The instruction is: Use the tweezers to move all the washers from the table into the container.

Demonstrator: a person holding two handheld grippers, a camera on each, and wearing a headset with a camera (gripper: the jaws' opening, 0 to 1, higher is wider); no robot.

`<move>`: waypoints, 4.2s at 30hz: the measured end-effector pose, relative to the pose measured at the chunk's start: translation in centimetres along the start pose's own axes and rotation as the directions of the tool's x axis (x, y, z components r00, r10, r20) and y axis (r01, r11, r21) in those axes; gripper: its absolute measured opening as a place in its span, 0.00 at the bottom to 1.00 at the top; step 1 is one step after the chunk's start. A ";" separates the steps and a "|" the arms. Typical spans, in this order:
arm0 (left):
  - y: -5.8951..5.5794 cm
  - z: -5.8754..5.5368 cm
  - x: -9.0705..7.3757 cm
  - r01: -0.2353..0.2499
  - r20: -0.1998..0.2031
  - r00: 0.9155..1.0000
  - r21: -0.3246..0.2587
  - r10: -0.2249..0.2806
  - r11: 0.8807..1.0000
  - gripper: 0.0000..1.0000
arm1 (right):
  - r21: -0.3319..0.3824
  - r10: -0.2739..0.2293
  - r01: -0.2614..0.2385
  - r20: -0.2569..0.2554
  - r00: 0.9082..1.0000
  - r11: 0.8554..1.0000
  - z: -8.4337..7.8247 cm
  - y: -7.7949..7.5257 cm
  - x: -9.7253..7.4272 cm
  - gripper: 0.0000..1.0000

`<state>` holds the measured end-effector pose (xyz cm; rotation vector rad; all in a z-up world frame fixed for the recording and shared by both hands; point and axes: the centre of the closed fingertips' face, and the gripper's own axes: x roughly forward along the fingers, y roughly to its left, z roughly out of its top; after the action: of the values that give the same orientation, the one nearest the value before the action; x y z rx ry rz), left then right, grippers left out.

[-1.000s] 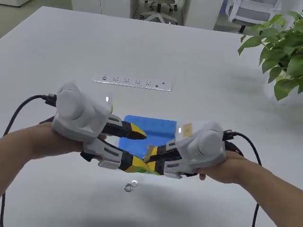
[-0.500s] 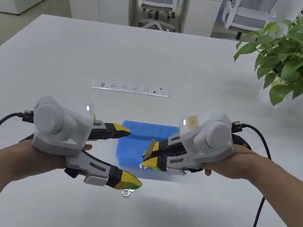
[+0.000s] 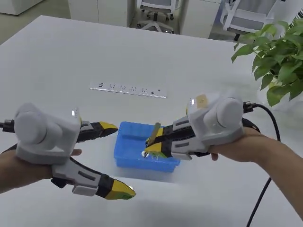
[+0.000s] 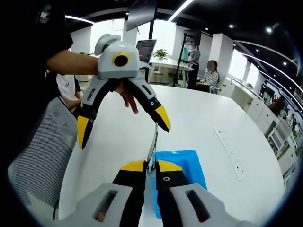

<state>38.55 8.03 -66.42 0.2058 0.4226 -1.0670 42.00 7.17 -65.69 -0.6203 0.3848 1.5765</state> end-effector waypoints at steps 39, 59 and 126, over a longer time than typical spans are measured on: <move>0.8 -0.7 -0.6 -0.041 0.043 0.998 -0.046 0.043 0.998 0.99 | -0.029 -0.055 0.054 -0.036 0.998 0.998 -5.8 -6.0 2.7 0.08; 2.5 0.3 0.9 -0.028 0.048 0.998 -0.011 0.028 1.000 0.80 | 0.006 -0.022 0.022 -0.069 0.997 1.000 -8.8 -6.2 4.7 0.08; 6.7 2.1 10.2 0.111 -0.074 0.992 0.189 -0.099 0.976 0.05 | -0.003 0.010 -0.010 -0.095 0.995 1.000 -10.3 -5.8 5.3 0.10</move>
<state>49.16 2.21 -69.18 0.3944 0.3912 -1.2086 49.26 6.01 -76.31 -0.6991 0.4565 1.5612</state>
